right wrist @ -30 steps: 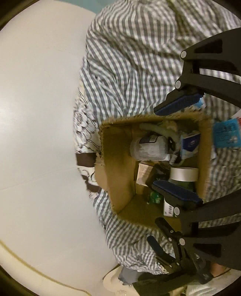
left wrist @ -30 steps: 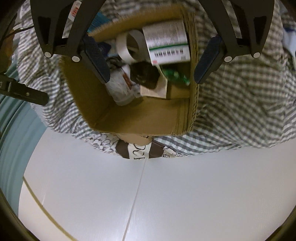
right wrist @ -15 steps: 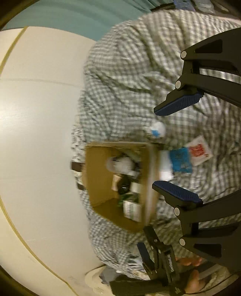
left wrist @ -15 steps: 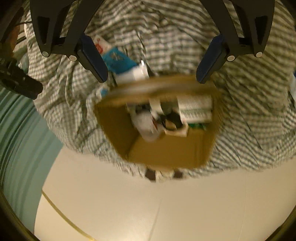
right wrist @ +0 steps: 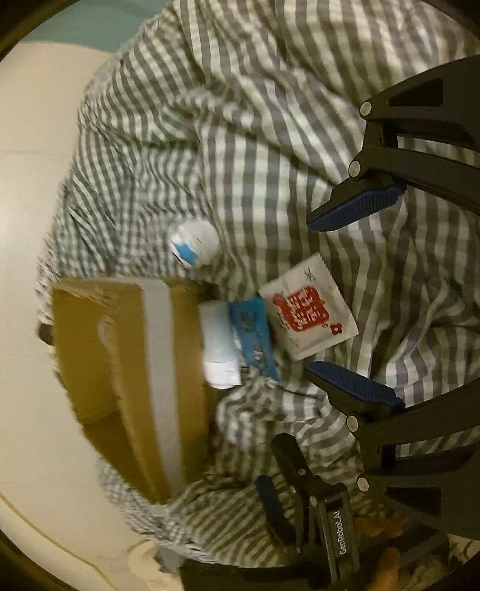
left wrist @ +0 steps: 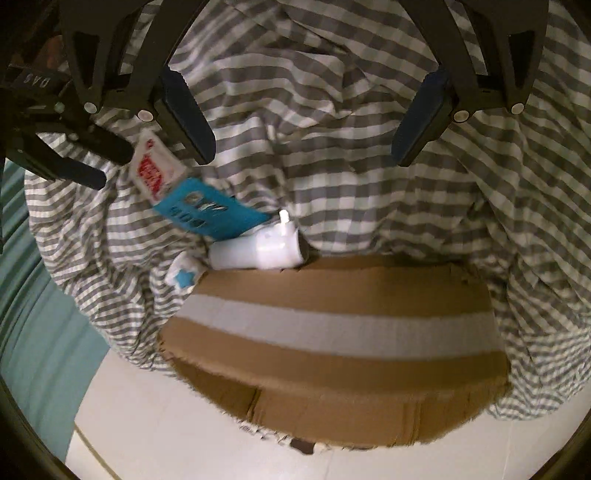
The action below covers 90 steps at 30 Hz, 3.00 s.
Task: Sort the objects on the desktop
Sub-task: 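Move both grippers back over the remaining bedspread items, then grasp the silver blister pack with the left gripper while the right gripper grasps the red snack packet, then carry the blister pack with the left gripper into the box while the right gripper carries the snack packet there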
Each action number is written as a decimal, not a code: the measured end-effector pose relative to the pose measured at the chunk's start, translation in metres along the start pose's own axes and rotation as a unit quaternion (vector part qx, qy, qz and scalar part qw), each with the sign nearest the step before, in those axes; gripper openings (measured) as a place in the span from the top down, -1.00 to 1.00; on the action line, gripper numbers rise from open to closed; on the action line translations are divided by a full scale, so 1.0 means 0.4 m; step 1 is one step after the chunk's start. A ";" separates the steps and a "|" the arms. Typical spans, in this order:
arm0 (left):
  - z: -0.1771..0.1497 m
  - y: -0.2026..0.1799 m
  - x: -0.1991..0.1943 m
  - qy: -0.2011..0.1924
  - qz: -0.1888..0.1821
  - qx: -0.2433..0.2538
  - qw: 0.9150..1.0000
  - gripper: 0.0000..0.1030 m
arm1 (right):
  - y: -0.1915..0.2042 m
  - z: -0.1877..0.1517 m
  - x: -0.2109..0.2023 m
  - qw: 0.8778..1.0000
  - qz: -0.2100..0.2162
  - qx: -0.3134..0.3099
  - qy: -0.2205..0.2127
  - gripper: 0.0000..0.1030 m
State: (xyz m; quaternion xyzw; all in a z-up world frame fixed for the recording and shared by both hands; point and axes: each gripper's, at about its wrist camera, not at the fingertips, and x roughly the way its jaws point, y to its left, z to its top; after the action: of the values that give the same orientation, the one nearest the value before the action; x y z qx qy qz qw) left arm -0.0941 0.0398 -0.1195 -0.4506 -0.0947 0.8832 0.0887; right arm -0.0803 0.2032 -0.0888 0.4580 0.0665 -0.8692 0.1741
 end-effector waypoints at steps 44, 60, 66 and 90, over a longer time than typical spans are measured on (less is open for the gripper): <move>0.075 -0.244 0.093 -0.012 -0.037 0.173 0.984 0.57 | -0.143 0.014 0.005 0.993 -0.003 0.116 -0.006 0.28; 0.125 -0.167 -0.148 -0.072 -0.094 0.113 0.987 0.84 | 0.005 0.043 -0.132 0.996 -0.011 0.068 -0.051 0.30; 0.188 -0.122 -0.243 -0.107 -0.097 0.115 0.983 0.84 | 0.048 0.085 -0.192 0.996 -0.008 0.058 -0.066 0.30; 0.473 0.099 -0.183 -0.146 -0.046 0.090 0.984 0.83 | 0.243 0.500 -0.116 0.992 0.026 -0.035 -0.117 0.30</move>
State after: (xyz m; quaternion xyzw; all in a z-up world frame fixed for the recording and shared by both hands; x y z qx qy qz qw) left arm -0.2084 -0.0327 0.0367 -0.3017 -0.0472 0.9396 0.1549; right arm -0.1754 0.0688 0.0680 0.3486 0.0645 -0.9091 0.2189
